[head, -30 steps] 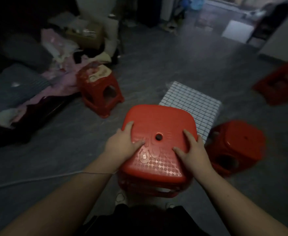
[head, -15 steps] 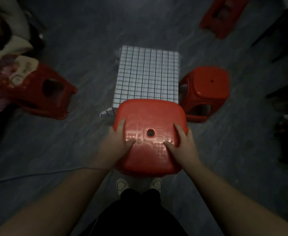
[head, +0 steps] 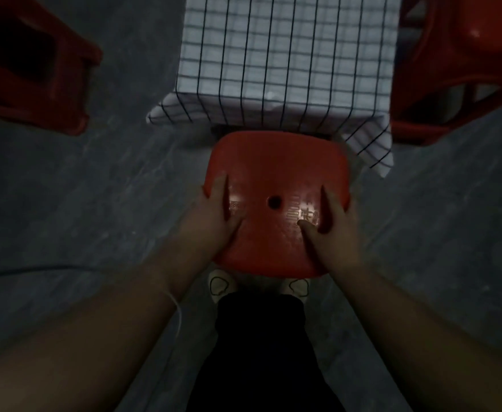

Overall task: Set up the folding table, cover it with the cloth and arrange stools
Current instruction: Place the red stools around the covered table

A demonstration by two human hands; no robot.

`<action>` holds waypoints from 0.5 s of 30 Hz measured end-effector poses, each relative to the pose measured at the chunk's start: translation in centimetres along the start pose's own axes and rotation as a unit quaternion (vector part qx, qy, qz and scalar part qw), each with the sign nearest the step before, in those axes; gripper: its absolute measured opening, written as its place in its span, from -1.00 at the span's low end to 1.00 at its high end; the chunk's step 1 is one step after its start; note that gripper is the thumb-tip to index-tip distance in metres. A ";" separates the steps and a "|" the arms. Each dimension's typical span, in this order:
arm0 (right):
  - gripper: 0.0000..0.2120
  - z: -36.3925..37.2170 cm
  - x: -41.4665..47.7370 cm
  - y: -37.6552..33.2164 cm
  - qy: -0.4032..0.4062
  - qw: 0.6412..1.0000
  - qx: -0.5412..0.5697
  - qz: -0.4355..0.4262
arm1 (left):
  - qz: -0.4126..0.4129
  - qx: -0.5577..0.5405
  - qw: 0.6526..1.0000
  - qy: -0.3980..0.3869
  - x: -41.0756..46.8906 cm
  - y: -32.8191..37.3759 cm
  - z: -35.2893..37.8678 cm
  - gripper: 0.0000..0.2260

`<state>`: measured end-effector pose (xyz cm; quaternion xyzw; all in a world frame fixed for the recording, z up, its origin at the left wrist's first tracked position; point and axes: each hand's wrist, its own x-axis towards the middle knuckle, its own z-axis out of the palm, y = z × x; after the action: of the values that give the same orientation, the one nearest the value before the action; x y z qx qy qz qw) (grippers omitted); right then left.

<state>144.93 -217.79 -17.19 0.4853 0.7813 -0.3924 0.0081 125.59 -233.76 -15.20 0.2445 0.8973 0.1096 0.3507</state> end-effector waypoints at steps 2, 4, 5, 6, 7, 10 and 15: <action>-0.20 1.7 0.0 0.9 0.006 1.000 -0.003 0.004 | -0.004 0.012 1.000 0.001 0.6 -1.0 1.3 -0.22; -0.20 2.8 -0.2 1.4 0.010 1.000 -0.001 0.003 | 0.006 0.042 0.999 0.010 0.7 -1.7 2.3 -0.21; -0.21 3.1 -0.4 1.7 0.009 1.000 -0.003 0.001 | 0.012 0.057 0.998 0.013 0.7 -2.0 2.6 -0.20; -0.20 3.4 -0.6 1.8 0.006 1.000 -0.008 0.000 | 0.020 0.074 0.997 0.020 0.6 -2.3 2.9 -0.19; -0.20 3.4 -0.7 1.9 0.005 1.000 -0.019 -0.002 | 0.027 0.089 0.995 0.024 0.5 -2.4 3.1 -0.20; -0.18 2.8 -0.7 1.1 -0.021 0.998 -0.055 0.021 | 0.016 0.093 0.996 0.002 0.4 -2.3 2.9 -0.20; -0.42 -1.7 -1.4 -3.2 -0.118 0.981 -0.148 0.052 | 0.023 0.061 0.997 -0.032 -1.6 -0.2 -2.0 -0.36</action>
<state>143.78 -218.51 -13.54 0.4695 0.7977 -0.3260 0.1921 125.16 -234.79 -12.84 0.2898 0.8846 0.0544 0.3614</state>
